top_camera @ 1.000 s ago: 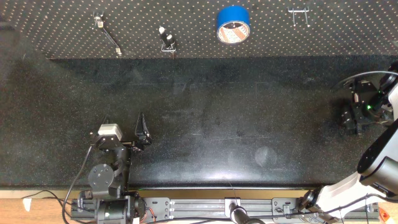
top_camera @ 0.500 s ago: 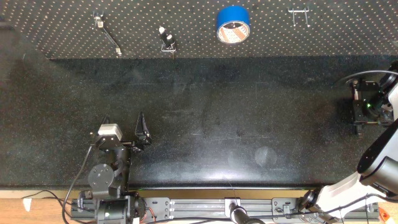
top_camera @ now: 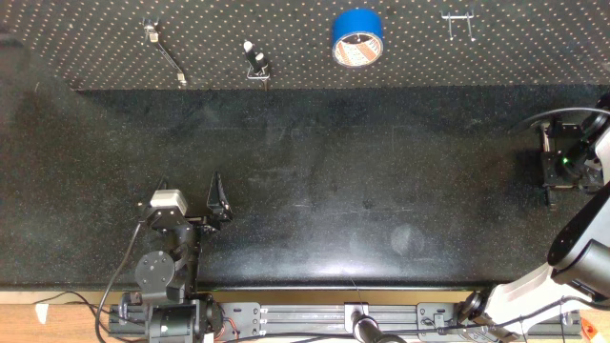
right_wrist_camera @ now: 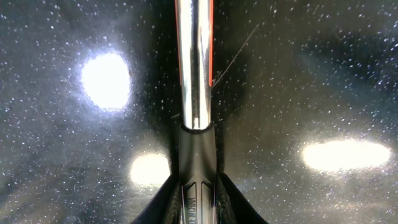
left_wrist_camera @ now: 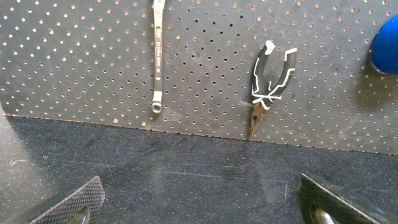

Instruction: Place Tools Onto Pegboard

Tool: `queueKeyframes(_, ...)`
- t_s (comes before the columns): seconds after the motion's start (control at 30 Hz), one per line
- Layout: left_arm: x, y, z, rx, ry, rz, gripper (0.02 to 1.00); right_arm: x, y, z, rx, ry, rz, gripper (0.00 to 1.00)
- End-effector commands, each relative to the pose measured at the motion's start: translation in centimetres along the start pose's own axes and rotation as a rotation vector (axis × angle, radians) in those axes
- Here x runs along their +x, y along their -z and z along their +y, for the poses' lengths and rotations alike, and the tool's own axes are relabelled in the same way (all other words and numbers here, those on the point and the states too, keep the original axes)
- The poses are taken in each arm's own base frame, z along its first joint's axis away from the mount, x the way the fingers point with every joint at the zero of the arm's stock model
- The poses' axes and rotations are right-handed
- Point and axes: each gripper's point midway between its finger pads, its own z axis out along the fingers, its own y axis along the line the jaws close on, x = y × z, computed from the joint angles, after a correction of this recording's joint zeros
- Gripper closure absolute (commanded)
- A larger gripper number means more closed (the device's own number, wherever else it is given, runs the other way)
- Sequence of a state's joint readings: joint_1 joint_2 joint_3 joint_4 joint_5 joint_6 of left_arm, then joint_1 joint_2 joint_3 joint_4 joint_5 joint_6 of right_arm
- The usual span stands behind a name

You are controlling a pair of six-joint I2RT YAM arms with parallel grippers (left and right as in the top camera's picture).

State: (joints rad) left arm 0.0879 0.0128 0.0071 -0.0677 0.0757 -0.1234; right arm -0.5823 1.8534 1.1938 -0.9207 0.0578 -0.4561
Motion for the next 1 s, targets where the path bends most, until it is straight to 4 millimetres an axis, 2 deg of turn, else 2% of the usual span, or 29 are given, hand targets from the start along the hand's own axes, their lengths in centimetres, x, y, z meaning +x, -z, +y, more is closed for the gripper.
queueKeyframes(0.03, 0.1, 0.0, -0.2, 0.013, -0.013, 0.001, 0.023, 0.0, -0.3, -0.2, 0.000, -0.015, 0.001, 0.814)
queueKeyframes(0.2, 0.1, 0.0, -0.2, 0.013, -0.013, 0.001, 0.023, -0.1, -0.3, -0.2, 0.003, -0.015, -0.002, 0.814)
queueKeyframes(0.23, 0.1, 0.0, -0.2, 0.013, -0.013, 0.001, 0.023, -0.1, -0.3, -0.2, 0.003, -0.014, -0.002, 0.873)
queueKeyframes(0.3, 0.1, 0.0, -0.2, 0.013, -0.013, 0.001, 0.023, -0.1, -0.3, -0.3, 0.003, -0.011, -0.003, 0.919)
queueKeyframes(0.57, 0.1, 0.0, -0.2, 0.013, -0.013, 0.001, 0.023, -0.3, -0.2, -0.2, -0.003, -0.012, -0.010, 0.921)
queueKeyframes(0.67, 0.1, 0.0, -0.2, 0.013, -0.013, 0.001, 0.023, -1.4, 0.5, 0.7, -0.059, -0.014, -0.084, 0.923)
queueKeyframes(0.73, 0.1, 0.0, -0.2, 0.013, -0.013, 0.001, 0.020, -3.0, 1.9, 1.4, -0.105, -0.014, -0.185, 0.923)
queueKeyframes(0.83, 0.1, 0.0, -0.2, 0.013, -0.013, 0.001, 0.023, -4.9, 5.2, 2.5, -0.168, -0.002, -0.347, 0.925)
queueKeyframes(0.93, 0.1, 0.0, -0.2, 0.013, -0.013, 0.001, 0.023, -5.2, 8.6, 3.7, -0.219, 0.010, -0.453, 0.925)
queueKeyframes(0.97, 0.1, 0.0, -0.2, 0.013, -0.013, 0.001, 0.023, -4.8, 10.8, 4.6, -0.237, 0.022, -0.502, 0.925)
queueKeyframes(1.0, 0.1, 0.0, -0.2, 0.013, -0.013, 0.001, 0.023, -4.5, 11.7, 5.0, -0.244, 0.026, -0.521, 0.925)
